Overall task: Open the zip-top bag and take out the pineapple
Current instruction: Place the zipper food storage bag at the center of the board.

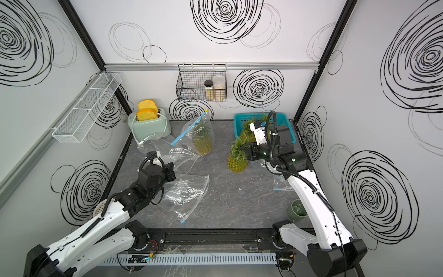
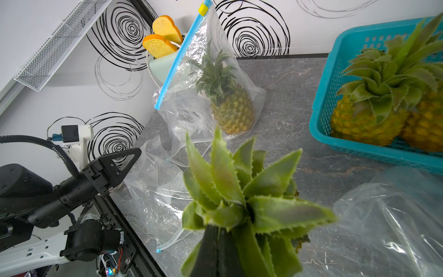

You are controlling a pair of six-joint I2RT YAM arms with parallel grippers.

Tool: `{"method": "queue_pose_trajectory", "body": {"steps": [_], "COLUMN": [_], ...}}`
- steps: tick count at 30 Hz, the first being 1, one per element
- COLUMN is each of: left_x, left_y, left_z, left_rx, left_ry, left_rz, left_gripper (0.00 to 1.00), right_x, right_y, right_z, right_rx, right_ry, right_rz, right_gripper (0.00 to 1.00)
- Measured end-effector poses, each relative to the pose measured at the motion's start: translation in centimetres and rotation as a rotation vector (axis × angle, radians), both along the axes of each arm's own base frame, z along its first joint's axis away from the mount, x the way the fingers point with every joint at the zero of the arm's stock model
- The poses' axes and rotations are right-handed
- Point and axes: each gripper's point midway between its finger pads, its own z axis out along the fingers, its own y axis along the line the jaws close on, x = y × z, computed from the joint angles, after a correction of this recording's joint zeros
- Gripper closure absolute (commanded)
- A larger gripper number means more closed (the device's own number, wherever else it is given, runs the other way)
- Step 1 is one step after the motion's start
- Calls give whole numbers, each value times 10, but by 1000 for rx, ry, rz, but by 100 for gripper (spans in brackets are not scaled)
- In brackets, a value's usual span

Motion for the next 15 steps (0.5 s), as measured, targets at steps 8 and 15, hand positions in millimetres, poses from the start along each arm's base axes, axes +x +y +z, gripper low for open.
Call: {"method": "queue_pose_trajectory", "body": {"steps": [8, 15], "left_x": [-12, -2], "left_y": [-1, 8], "left_z": [-84, -119], "left_rx": [52, 23], "left_ry": [217, 288], "left_rz": [-24, 26], "left_gripper": [91, 93], "right_x": [6, 10], "right_y": [-3, -4], "right_z": [2, -4], "right_rx": [-20, -34], "right_ry": [-14, -4], "right_rz": [-18, -31], "right_gripper": [100, 100]}}
